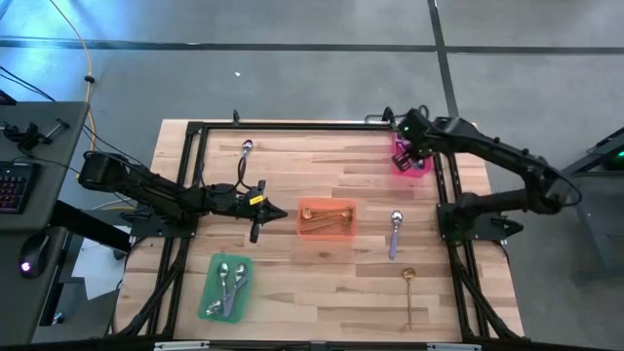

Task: Sort silverware by color (type)
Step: Put the bottom multicolored spoon into the red bin, then put the violet spoon into the green bin

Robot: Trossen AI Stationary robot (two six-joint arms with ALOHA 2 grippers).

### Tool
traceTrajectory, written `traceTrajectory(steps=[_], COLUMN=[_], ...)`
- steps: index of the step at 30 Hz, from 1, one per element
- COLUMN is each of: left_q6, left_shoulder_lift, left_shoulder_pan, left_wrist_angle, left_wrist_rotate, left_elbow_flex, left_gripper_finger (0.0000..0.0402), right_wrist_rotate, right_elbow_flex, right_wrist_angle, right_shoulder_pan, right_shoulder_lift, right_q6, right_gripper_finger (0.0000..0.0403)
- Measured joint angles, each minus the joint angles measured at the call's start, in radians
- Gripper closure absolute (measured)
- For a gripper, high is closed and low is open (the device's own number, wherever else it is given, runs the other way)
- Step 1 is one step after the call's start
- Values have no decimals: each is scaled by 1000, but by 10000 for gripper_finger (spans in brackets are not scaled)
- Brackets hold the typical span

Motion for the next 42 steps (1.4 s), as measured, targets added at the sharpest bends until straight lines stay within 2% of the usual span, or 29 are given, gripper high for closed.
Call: traceTrajectory(steps=[6, 14, 30, 33, 39, 42], left_q6=[0, 15, 16, 16, 16, 16], left_shoulder_lift=[0, 0, 0, 0, 0, 0], left_shoulder_pan=[1, 1, 1, 1, 1, 1], left_wrist_angle=[3, 8, 5, 5, 4, 4], left_wrist_rotate=[-4, -4, -3, -3, -3, -3], left_elbow_flex=[0, 0, 0, 0, 0, 0], left_gripper_finger=[401, 401, 401, 401, 401, 401], right_wrist_rotate=[-28, -109, -99, -99, -74, -72], right_elbow_flex=[-151, -266, -273, -262, -201, -155], right_wrist_angle=[184, 371, 417, 411, 346, 270], right_shoulder_pan=[-187, -305, -313, -313, -313, -293], right_shoulder_lift=[0, 30, 197, 197, 197, 184], right_q6=[-76, -123, -124, -122, -118, -96], right_gripper_finger=[403, 403, 400, 379, 299, 283])
